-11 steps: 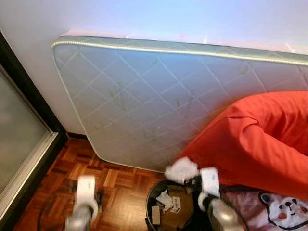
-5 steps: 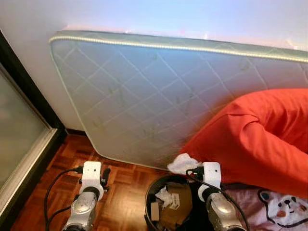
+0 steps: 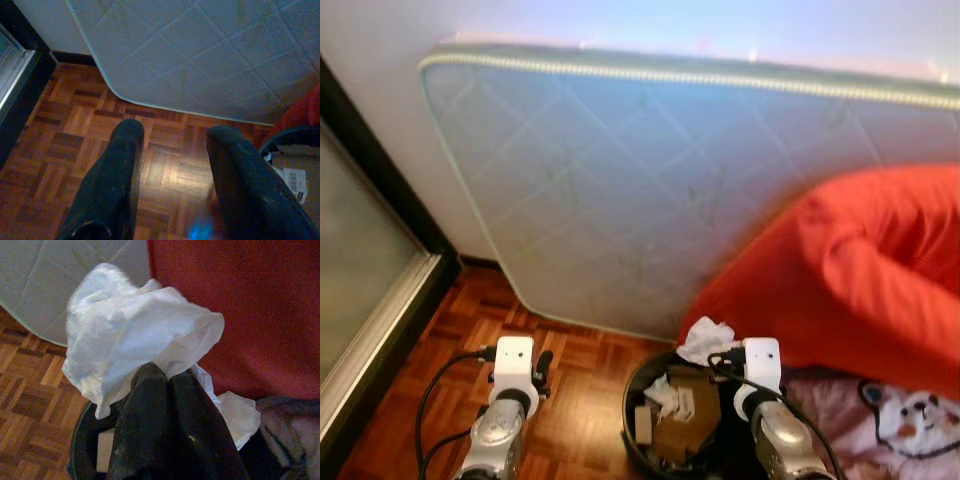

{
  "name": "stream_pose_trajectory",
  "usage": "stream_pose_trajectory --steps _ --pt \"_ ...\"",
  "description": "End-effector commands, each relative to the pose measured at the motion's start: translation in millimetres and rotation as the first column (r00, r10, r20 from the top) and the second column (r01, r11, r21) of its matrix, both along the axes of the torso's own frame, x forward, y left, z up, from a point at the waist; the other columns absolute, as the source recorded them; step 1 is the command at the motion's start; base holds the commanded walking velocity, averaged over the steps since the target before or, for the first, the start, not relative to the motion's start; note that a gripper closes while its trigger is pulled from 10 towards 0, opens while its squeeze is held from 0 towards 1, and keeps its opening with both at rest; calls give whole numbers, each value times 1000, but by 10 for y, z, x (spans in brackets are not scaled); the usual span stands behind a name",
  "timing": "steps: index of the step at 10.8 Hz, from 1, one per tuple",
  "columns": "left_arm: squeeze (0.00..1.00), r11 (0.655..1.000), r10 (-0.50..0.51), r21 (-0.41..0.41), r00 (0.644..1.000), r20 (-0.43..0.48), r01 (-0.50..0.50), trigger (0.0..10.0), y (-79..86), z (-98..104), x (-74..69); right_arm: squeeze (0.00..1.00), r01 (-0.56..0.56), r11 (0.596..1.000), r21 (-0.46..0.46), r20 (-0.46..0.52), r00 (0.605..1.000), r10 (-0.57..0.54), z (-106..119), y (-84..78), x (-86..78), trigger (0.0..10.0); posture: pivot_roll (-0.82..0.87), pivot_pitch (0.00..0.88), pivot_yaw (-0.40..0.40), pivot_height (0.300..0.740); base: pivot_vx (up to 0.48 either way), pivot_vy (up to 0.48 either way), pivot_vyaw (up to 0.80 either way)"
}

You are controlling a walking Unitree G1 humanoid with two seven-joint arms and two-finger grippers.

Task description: Clean up the room

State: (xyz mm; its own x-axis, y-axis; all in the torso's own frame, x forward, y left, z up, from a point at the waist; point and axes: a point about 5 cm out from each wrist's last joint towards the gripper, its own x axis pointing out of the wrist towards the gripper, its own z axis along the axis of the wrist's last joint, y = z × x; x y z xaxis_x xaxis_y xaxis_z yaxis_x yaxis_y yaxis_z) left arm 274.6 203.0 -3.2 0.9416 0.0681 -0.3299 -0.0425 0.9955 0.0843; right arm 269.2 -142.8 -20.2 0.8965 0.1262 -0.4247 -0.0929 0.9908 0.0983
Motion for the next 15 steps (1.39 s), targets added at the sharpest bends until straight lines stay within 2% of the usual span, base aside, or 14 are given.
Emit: stream_pose_trajectory --steps 1,4,5,9,12,15 --pt "0 1000 -7 -3 1000 -3 7 10000 -12 -28 -38 0 0 1000 14 -42 999 1 -77 14 -81 10000 152 168 -2 651 0 0 0" --pt "0 1000 -3 -19 1000 15 3 10000 -53 -29 -53 0 -52 999 -9 -79 996 51 -87 57 -64 10000 160 203 -19 651 0 0 0" --pt "0 999 3 -33 999 37 -1 10000 -79 -8 -42 0 -124 991 -49 -108 987 118 -64 100 -9 10000 167 246 -45 651 0 0 0" --pt "0 998 15 -69 989 145 -5 10000 -186 142 35 0 -186 980 -67 -100 979 179 68 146 164 10000 204 384 -106 651 0 0 0" --pt "0 997 15 -73 973 231 2 10000 -196 302 61 0 -115 993 -30 -77 991 113 150 125 261 10000 234 443 -106 651 0 0 0" --pt "0 998 1 -66 963 269 17 10000 -156 431 67 20 -57 998 7 -36 998 57 261 155 373 10000 251 454 -86 651 0 0 0"
